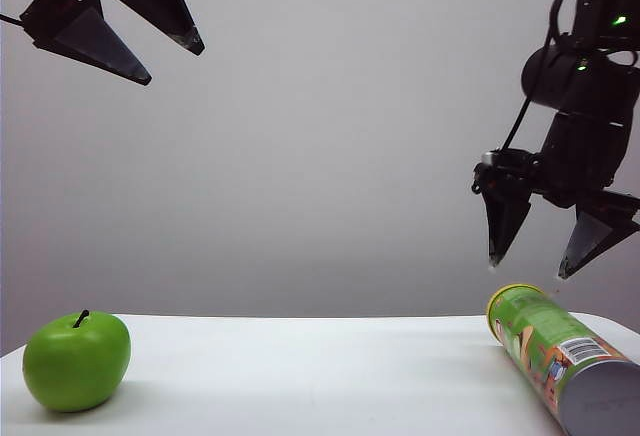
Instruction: Pick up the green bucket of chips from the desk, place it near the apple, and finally stand it up.
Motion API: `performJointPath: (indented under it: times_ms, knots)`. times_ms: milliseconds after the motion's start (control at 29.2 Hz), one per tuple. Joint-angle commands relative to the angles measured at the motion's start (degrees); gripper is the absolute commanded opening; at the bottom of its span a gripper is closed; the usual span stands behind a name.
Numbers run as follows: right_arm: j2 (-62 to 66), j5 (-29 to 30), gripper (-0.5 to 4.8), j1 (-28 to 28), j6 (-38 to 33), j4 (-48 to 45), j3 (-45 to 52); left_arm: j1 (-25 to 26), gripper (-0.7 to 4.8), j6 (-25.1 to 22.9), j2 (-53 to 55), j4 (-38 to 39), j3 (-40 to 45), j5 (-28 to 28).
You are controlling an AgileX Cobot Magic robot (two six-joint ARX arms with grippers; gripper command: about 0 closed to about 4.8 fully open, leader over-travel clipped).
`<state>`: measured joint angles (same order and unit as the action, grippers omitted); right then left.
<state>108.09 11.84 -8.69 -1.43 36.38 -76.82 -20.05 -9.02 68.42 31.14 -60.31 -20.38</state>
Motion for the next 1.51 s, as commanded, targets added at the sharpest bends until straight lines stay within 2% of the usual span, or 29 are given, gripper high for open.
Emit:
performJointPath:
  times_ms: [34, 240, 685, 1027, 1061, 1130, 1232, 1335, 1506]
  knots:
    - [0.22, -1.62, 4.79, -0.37, -0.11, 1.01, -0.24, -0.02, 4.30, -0.02, -0.13, -0.17, -0.22, -0.20]
    - [0.76, -4.81, 4.79, -1.36, -0.52, 1.49, -0.22, -0.04, 4.30, 0.24, -0.13, -0.35, -0.22, -0.24]
    - [7.58, -4.22, 4.79, -1.36, -6.32, -4.04, -0.37, -0.04, 4.29, 2.27, -0.13, -0.31, -0.22, -0.44]
    - [13.09, -2.97, 4.79, -1.38, -6.54, -2.25, -3.58, -0.04, 4.26, 2.40, -0.13, 0.17, -0.22, -0.37]
    - [13.07, -2.95, 4.59, -1.38, -6.51, -2.51, -3.58, -0.02, 4.26, 2.40, -0.13, 0.11, -0.22, -0.37]
    - [13.07, -2.95, 3.25, -1.38, -6.47, -2.73, -3.83, -0.04, 4.27, 2.38, -0.13, -0.04, -0.22, -0.37]
    - [13.07, -2.93, 3.11, -1.38, -6.14, -3.10, -4.31, -0.02, 4.27, 2.38, -0.13, -0.09, -0.22, -0.28]
    - [13.07, -2.75, 2.60, -1.38, -6.08, -3.50, -4.63, -0.02, 4.27, 2.38, -0.13, -0.13, -0.22, -0.22]
    - [13.05, -0.72, 2.61, -1.38, -5.57, -4.57, -5.66, -0.02, 4.27, 2.34, -0.13, -0.70, -0.20, -0.22]
